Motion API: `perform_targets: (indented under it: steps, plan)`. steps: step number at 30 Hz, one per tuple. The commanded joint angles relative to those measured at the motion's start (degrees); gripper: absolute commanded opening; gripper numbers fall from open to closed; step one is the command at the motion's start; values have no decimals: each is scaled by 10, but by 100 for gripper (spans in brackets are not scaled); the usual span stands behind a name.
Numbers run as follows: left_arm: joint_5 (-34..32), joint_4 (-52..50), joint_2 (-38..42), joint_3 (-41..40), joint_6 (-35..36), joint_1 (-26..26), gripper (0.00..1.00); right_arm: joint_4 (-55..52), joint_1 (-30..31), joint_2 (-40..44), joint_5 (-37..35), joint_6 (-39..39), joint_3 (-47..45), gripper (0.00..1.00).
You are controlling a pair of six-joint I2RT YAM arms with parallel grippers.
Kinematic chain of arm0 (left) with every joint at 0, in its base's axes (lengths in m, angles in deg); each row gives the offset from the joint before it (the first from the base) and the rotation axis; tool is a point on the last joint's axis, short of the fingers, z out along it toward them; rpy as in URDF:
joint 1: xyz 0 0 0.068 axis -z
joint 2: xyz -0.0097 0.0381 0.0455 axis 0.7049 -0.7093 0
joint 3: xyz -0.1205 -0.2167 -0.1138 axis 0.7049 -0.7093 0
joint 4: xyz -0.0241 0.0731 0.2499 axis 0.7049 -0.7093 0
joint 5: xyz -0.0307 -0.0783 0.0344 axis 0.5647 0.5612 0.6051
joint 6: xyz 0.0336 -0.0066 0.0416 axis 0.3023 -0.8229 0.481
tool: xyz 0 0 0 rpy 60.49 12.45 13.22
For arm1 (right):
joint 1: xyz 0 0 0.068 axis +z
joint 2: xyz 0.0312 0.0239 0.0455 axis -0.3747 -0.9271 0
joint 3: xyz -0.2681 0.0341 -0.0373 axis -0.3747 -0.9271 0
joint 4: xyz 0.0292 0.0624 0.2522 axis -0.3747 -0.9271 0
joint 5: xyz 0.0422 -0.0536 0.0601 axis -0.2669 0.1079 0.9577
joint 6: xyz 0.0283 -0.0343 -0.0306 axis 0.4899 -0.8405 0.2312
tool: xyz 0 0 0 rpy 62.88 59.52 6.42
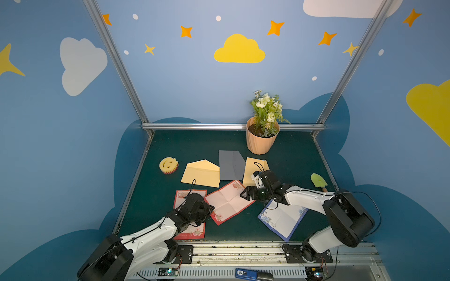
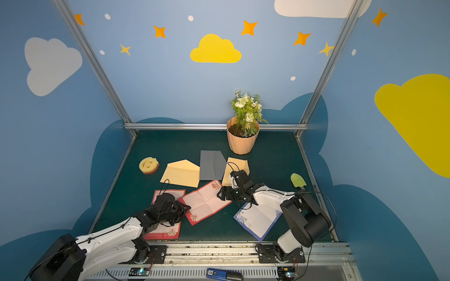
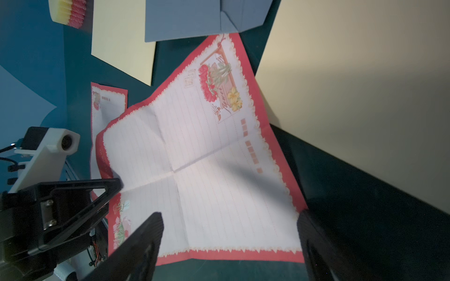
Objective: Fold the letter paper in half and place it into the envelope
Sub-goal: Pick up the letter paper from the center of the board.
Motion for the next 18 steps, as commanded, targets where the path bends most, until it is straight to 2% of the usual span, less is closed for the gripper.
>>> perform_targets:
  steps: [1, 6, 8, 13, 18]
  plan:
    - [4, 14, -14, 27, 26, 1, 26, -10, 0, 17, -3, 1, -6, 86]
    - [-19, -107, 22, 73, 78, -4, 8, -25, -8, 61, -1, -2, -5, 86]
    - [-27, -153, 52, 86, 107, -20, 4, -46, -15, 85, -3, -14, -4, 87]
    - [2, -209, 150, 108, 186, -80, 4, -105, -57, 137, 11, -47, 14, 87]
    - [72, -209, 180, 148, 252, -112, 4, -113, -96, 154, 41, -71, 9, 87]
